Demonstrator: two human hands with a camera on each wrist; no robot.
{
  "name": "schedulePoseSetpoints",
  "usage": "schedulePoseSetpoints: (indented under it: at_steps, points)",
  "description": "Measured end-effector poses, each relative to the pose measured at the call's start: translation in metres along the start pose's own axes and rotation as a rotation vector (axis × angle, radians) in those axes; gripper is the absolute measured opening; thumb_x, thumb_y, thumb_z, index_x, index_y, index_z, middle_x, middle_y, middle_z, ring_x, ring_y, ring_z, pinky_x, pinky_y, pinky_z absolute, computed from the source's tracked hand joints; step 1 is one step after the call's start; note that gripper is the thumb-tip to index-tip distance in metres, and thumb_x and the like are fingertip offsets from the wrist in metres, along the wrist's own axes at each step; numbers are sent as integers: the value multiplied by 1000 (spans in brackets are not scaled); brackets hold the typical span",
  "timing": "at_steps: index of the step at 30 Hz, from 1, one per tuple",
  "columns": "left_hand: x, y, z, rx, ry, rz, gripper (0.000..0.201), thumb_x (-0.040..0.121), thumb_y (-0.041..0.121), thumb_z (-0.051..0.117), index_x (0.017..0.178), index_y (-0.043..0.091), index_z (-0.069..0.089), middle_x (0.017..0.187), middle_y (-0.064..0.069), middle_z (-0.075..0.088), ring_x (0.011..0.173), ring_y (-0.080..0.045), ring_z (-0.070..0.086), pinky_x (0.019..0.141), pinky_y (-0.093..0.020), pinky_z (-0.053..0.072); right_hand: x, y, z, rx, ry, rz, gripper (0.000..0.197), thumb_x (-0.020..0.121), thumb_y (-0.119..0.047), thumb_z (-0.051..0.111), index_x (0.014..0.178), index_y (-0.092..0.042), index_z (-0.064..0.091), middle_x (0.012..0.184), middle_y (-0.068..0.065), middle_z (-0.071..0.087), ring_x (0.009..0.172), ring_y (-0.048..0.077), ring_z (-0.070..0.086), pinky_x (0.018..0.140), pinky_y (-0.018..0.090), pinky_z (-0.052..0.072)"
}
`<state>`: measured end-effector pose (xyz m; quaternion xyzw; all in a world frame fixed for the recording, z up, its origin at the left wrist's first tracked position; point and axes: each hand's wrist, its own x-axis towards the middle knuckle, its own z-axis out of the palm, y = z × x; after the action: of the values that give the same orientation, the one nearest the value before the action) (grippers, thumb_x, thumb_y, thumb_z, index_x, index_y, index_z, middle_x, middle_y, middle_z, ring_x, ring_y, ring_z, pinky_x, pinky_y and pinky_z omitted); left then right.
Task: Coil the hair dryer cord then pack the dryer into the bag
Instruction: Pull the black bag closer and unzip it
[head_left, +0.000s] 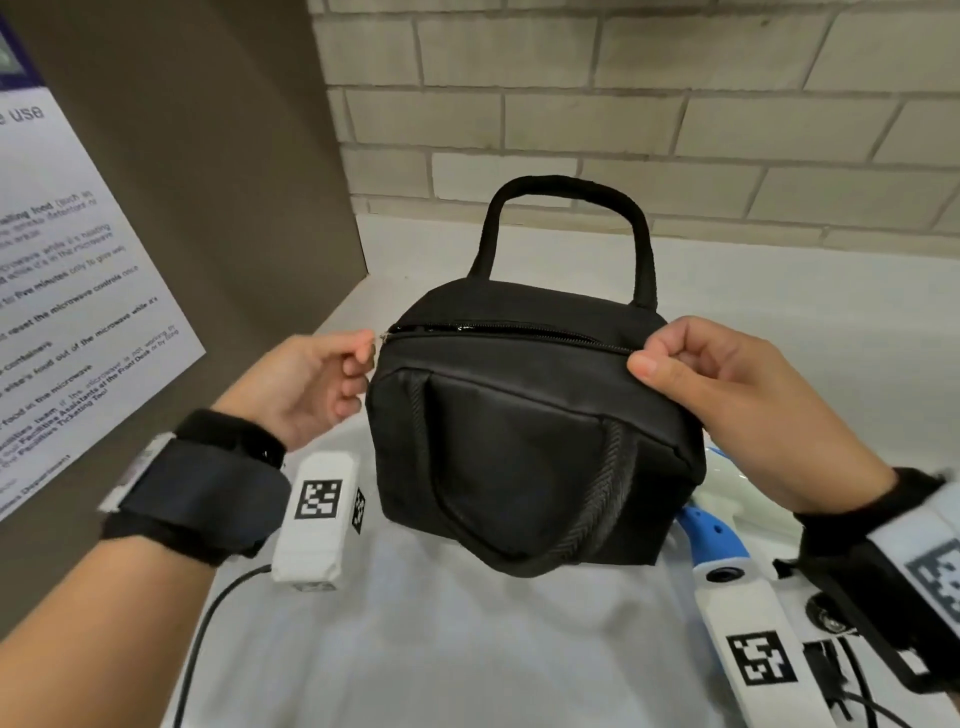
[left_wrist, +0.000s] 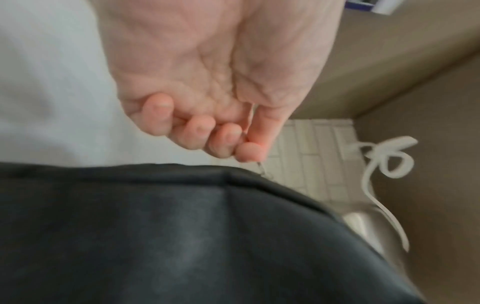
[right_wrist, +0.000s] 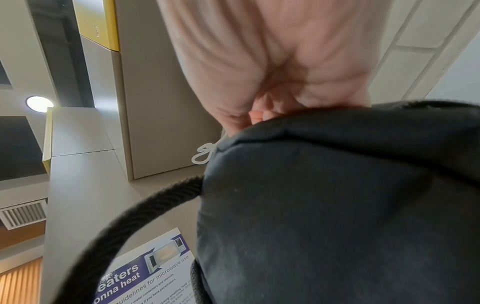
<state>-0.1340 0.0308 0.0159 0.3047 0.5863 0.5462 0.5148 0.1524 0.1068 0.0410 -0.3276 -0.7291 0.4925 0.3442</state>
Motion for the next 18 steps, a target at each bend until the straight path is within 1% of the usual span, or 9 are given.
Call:
schedulePoseSetpoints:
  at_steps: [2,5,9,11,13,14,15,17,18]
  points:
    - [6,-21,-10,-150,-49,-64,25,58,31,71,52,21,49,42,8,41,40,-5,36,44,-18,26,0,1,0,10,-1,1,28,61,-44,58,65,-16,58,64,12,51,59,18,42,48,15,34]
    - [13,-50,-14,-310,-81,-140,46,37,28,85,60,18,47,45,6,48,44,-10,40,48,-22,29,0,2,0,30,-11,1,25,61,-47,58,64,-23,60,60,3,51,52,9,43,46,9,35]
    - [18,-86,-4,-438,-57,-258,48,36,16,84,63,14,45,51,-1,49,61,-17,35,62,-29,31,1,5,-5,64,-44,4,29,60,-54,62,64,-26,58,52,-8,54,47,1,44,44,7,36]
    - [16,-92,-3,-362,-27,-277,41,38,17,81,62,12,47,48,-3,51,58,-18,39,62,-29,35,2,5,-8,45,-71,-9,38,55,-62,68,66,-27,60,54,-10,58,49,0,48,47,7,39]
    - [12,-82,-2,-196,1,-289,27,52,18,72,62,13,48,54,-3,48,56,-17,39,59,-26,34,1,1,-10,32,-114,7,32,53,-52,74,69,-27,62,59,-11,65,54,0,56,52,8,44]
    - [10,-74,-2,-61,51,-261,16,65,16,63,62,14,47,61,-3,45,57,-15,36,57,-26,30,0,-2,-11,16,-156,23,32,49,-46,73,73,-27,63,66,-12,69,60,0,61,55,9,47]
    - [10,-65,-3,112,138,-173,16,77,15,54,63,16,47,67,-3,43,58,-14,36,56,-26,28,-2,-7,-11,-26,-209,46,40,44,-44,72,80,-29,64,75,-13,72,67,0,65,59,10,49]
    - [6,-40,-2,421,329,125,20,87,18,49,69,23,51,75,1,47,63,-10,41,58,-23,31,-3,-16,-10,-202,-307,84,60,34,-45,79,90,-35,59,88,-15,71,77,0,66,63,12,52]
    - [1,-25,2,452,379,297,15,86,19,54,75,29,53,80,5,50,68,-7,44,62,-20,34,-3,-22,-9,-305,-336,91,66,32,-46,83,91,-37,56,89,-13,70,78,-1,65,65,14,53]
